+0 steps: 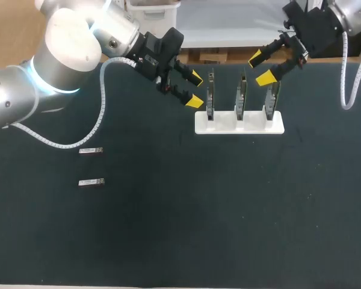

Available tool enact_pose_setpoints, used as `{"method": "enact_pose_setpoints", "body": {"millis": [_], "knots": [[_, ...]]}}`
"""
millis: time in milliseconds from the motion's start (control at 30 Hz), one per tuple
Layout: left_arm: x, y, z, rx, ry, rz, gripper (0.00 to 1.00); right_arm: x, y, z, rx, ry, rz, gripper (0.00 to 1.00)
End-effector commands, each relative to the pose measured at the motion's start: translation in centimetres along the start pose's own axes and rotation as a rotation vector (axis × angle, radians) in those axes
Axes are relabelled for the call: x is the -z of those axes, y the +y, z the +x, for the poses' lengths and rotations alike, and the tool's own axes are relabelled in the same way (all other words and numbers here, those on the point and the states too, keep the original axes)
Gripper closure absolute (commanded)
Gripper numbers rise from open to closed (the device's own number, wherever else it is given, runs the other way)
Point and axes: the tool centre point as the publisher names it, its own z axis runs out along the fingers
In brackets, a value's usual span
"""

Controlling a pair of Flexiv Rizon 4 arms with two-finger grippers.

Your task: Pick up the optical module with the left hand, and insert it into the network port with the right hand.

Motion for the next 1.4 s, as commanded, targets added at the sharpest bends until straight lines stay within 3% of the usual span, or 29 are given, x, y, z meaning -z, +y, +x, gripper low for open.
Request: {"method": "enact_pose_setpoints", "body": {"millis": [33, 300, 633, 867, 1100, 1400], "knots": [[0.1, 0.0, -0.2, -0.001, 0.0, 0.002, 0.0, 0.0, 0.4, 0.0, 0.0, 0.0, 0.009, 0.0], [1.4, -0.8, -0.4, -0.036, 0.047, -0.035, 0.0, 0.0, 0.4, 0.0, 0.0, 0.0, 0.009, 0.0], [4.3, -3.0, 2.1, -0.062, 0.204, -0.116, 0.0, 0.0, 0.4, 0.0, 0.0, 0.0, 0.009, 0.0], [7.0, -4.4, 4.9, -0.067, 0.354, -0.147, 0.0, 0.0, 0.4, 0.0, 0.0, 0.0, 0.009, 0.0], [9.6, -5.8, 8.3, -0.008, 0.444, -0.19, 0.0, 0.0, 0.4, 0.0, 0.0, 0.0, 0.009, 0.0], [12.1, -6.9, 13.5, 0.048, 0.636, -0.233, 0.0, 0.0, 0.4, 0.0, 0.0, 0.0, 0.009, 0.0]]}}
